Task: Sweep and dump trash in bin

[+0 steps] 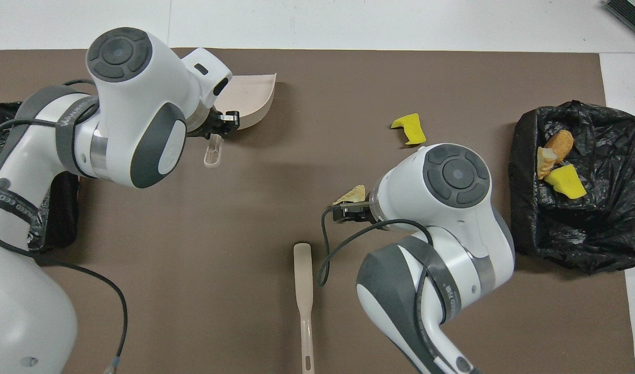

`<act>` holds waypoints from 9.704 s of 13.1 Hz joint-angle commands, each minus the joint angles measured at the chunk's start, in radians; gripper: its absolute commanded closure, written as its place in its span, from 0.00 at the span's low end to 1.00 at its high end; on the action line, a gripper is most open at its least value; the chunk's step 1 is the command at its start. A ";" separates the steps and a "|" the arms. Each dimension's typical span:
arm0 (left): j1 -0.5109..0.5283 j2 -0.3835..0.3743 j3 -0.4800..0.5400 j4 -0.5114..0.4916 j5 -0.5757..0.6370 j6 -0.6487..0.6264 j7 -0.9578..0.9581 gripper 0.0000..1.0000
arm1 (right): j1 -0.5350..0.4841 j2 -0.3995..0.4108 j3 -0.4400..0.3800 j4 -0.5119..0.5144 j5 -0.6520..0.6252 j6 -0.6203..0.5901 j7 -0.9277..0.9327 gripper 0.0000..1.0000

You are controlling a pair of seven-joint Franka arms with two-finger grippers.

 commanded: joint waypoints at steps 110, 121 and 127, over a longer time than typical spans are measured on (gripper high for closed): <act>-0.113 -0.356 -0.026 -0.721 0.271 0.214 1.241 1.00 | 0.124 0.152 0.017 0.119 0.292 -0.200 0.085 1.00; -0.067 -0.300 -0.023 -0.668 0.042 0.283 1.235 1.00 | -0.224 0.155 0.016 0.197 -0.170 -0.370 -0.146 1.00; -0.081 -0.293 -0.020 -0.592 0.114 0.128 1.135 1.00 | -0.310 0.369 0.016 0.441 -0.347 -0.406 -0.373 1.00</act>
